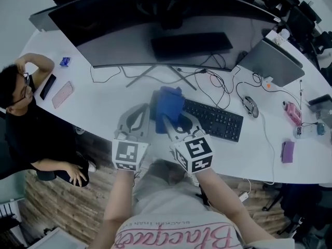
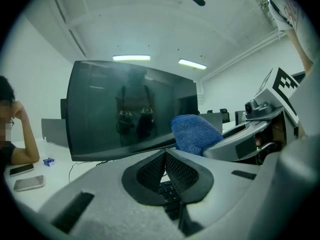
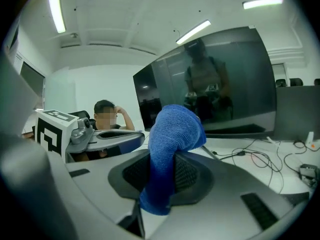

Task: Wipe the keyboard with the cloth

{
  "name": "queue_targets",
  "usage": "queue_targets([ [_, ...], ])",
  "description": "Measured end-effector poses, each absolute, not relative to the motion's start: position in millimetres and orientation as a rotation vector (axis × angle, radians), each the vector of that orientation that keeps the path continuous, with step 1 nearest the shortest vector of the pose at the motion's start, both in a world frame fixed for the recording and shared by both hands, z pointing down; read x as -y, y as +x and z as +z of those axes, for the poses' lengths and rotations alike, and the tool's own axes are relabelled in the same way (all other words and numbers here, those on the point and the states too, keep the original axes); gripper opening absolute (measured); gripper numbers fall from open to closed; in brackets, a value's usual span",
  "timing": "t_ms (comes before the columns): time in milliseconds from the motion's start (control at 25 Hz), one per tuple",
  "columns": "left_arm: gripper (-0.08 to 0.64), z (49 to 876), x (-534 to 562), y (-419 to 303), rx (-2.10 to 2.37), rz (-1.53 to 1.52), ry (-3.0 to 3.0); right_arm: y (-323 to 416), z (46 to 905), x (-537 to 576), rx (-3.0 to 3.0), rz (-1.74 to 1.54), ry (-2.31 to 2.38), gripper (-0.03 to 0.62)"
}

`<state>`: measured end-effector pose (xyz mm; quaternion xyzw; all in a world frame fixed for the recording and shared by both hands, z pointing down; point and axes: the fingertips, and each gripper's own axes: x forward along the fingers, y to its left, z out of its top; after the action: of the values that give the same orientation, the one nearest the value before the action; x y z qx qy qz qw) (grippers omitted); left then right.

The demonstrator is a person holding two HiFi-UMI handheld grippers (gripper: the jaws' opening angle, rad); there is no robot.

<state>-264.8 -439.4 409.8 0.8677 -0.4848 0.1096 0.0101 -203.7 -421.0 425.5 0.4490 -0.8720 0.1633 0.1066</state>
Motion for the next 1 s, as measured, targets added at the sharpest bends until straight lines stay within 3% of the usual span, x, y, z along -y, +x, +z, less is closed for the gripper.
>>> queue_targets([
  [760,0.005,485,501,-349,1.424,0.468,2.543,-312,512,485,2.441,0.881,1.183,0.087],
  [1000,0.005,496,512,-353,1.395,0.482,2.520,-312,532,495,2.369,0.936,1.186,0.087],
])
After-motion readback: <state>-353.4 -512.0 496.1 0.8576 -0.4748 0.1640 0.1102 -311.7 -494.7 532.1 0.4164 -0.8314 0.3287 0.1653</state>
